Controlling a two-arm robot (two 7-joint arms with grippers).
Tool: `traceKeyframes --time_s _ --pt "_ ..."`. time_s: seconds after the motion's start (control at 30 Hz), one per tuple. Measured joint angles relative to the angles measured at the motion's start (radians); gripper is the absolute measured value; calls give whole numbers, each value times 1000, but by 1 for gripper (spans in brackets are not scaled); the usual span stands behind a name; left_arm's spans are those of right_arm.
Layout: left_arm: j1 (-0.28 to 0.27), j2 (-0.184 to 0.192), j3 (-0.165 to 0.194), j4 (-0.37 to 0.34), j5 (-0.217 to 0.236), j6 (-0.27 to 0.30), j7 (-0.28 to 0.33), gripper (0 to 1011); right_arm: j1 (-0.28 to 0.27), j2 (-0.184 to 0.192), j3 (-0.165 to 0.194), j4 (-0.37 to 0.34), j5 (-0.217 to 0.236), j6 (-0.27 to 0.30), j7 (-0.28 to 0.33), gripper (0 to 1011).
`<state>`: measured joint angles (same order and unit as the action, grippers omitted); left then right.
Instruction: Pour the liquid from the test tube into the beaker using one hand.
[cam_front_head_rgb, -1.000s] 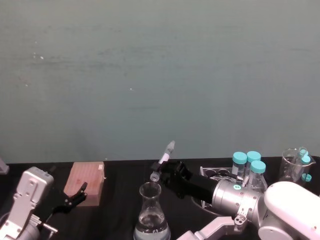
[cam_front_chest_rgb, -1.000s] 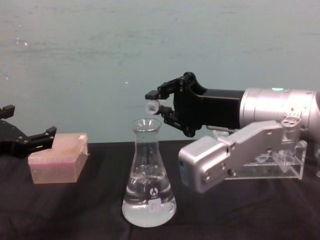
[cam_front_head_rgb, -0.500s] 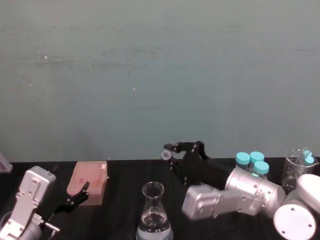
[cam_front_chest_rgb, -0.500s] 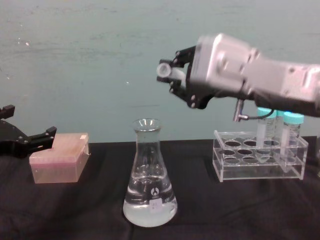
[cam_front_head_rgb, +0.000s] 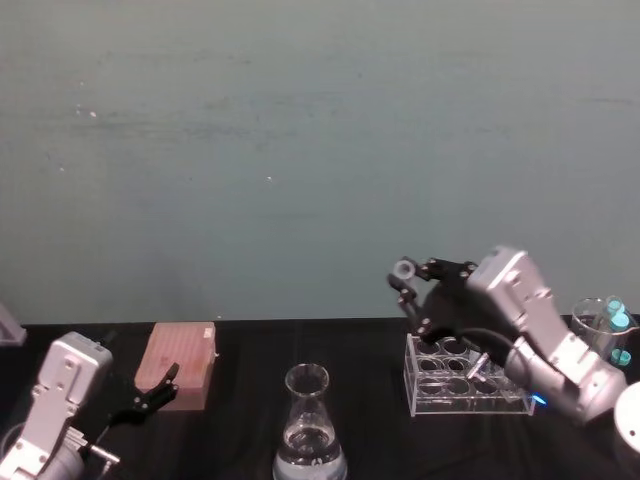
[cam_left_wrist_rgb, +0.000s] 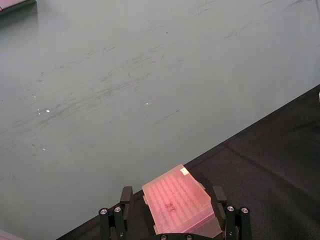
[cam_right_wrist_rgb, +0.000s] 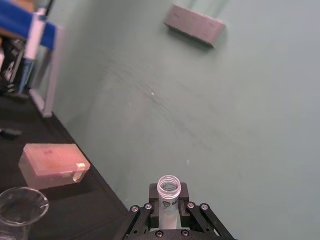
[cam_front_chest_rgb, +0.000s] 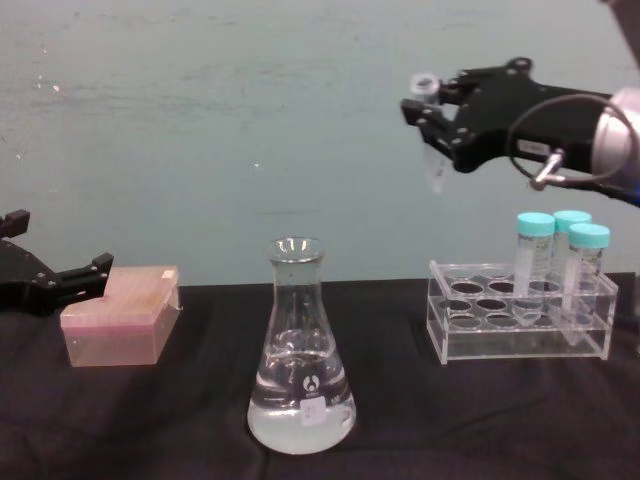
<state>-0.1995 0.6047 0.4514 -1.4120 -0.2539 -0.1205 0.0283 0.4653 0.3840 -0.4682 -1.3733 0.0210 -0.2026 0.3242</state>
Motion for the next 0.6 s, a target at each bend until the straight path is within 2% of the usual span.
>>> traceKeyframes --time_s 0.17,0.27,0.4,0.6 --pt "0 0 0 0 0 0 0 1000 -42 -21 71 -10 97 58 11 224" --pt "0 0 0 0 0 0 0 1000 -60 -32 100 -10 133 83 15 224" --pt "0 0 0 0 0 0 0 1000 -77 -50 129 -3 167 116 17 224" --pt "0 0 0 0 0 0 0 1000 -78 -70 150 30 186 154 22 224"
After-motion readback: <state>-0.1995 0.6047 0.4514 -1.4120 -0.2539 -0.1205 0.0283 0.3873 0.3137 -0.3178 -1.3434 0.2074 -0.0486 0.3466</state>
